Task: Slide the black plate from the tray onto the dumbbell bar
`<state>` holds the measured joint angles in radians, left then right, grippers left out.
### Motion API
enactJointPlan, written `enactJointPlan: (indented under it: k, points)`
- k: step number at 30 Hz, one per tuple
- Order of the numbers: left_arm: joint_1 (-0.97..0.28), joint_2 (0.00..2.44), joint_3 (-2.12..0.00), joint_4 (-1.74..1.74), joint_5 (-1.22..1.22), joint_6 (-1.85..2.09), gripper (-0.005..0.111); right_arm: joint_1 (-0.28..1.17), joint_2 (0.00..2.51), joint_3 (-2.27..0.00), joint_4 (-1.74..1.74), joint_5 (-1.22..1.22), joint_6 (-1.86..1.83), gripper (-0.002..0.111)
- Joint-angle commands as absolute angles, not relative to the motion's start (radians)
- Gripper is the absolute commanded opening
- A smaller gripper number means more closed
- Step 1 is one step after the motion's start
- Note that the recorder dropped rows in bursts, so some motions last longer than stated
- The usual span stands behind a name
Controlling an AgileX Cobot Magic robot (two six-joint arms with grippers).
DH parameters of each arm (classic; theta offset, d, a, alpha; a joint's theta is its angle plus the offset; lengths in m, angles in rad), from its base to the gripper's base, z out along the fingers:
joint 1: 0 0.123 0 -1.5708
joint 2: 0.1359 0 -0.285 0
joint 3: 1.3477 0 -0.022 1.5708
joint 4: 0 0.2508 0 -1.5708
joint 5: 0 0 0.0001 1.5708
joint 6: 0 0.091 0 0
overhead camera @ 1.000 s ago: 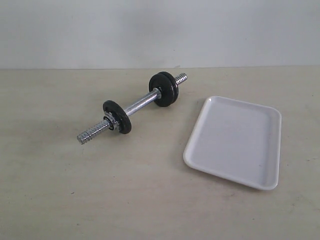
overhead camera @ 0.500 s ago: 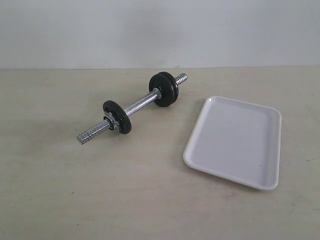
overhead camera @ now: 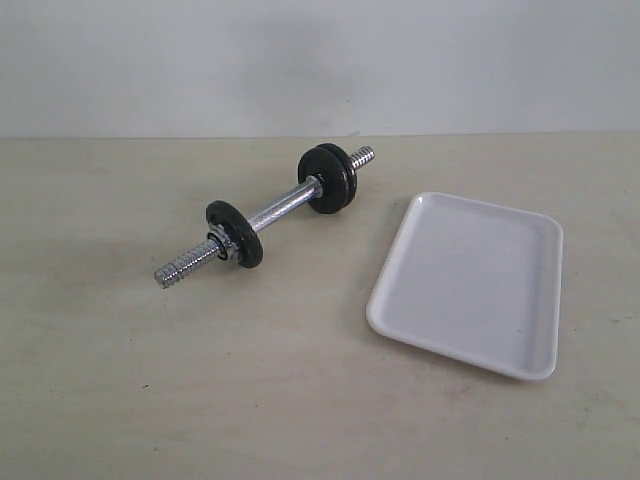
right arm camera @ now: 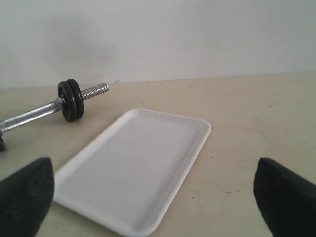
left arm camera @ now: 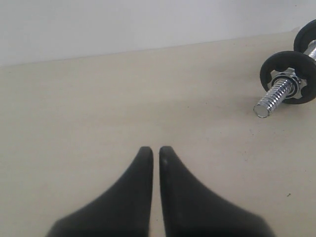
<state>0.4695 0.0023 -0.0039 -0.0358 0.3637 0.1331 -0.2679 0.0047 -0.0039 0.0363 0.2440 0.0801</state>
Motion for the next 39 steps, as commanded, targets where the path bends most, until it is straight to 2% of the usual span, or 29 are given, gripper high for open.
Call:
enactJointPlan:
  k: [1, 10, 12, 13, 14, 15, 16, 18, 19, 31, 34, 39]
  points:
    - [0.472, 0.0, 0.0, -0.033, 0.363, 0.128, 0.004, -0.269, 0.0, 0.0, 0.028, 0.274, 0.038, 0.103]
    - [0.472, 0.0, 0.0, -0.033, 0.363, 0.128, 0.004, -0.269, 0.0, 0.0, 0.065, 0.274, 0.081, 0.103]
    - [0.472, 0.0, 0.0, -0.033, 0.363, 0.128, 0.004, -0.269, 0.0, 0.0, 0.012, 0.263, 0.074, 0.099]
    - [0.472, 0.0, 0.0, -0.033, 0.363, 0.128, 0.004, -0.269, 0.0, 0.0, 0.0, 0.251, 0.07, 0.094]
    - [0.472, 0.0, 0.0, -0.033, 0.363, 0.128, 0.004, -0.269, 0.0, 0.0, -0.007, 0.251, 0.067, 0.087]
    - [0.472, 0.0, 0.0, -0.033, 0.363, 0.128, 0.004, -0.269, 0.0, 0.0, -0.007, 0.265, 0.067, 0.074]
    - [0.472, 0.0, 0.0, -0.033, 0.363, 0.128, 0.004, -0.269, 0.0, 0.0, 0.0, 0.281, 0.076, 0.056]
    - [0.472, 0.0, 0.0, -0.033, 0.363, 0.128, 0.004, -0.269, 0.0, 0.0, 0.0, 0.291, 0.078, 0.008]
    - [0.472, 0.0, 0.0, -0.033, 0.363, 0.128, 0.004, -0.269, 0.0, 0.0, 0.0, 0.288, 0.086, 0.002]
    - [0.472, 0.0, 0.0, -0.033, 0.365, 0.128, 0.004, -0.269, 0.0, 0.0, -0.062, 0.262, 0.0, 0.0]
    - [0.472, 0.0, 0.0, -0.033, 0.365, 0.128, 0.004, -0.269, 0.0, 0.0, -0.066, 0.349, -0.084, 0.0]
    - [0.472, 0.0, 0.0, -0.033, 0.363, 0.128, 0.004, -0.269, 0.0, 0.0, -0.06, 0.346, -0.08, 0.0]
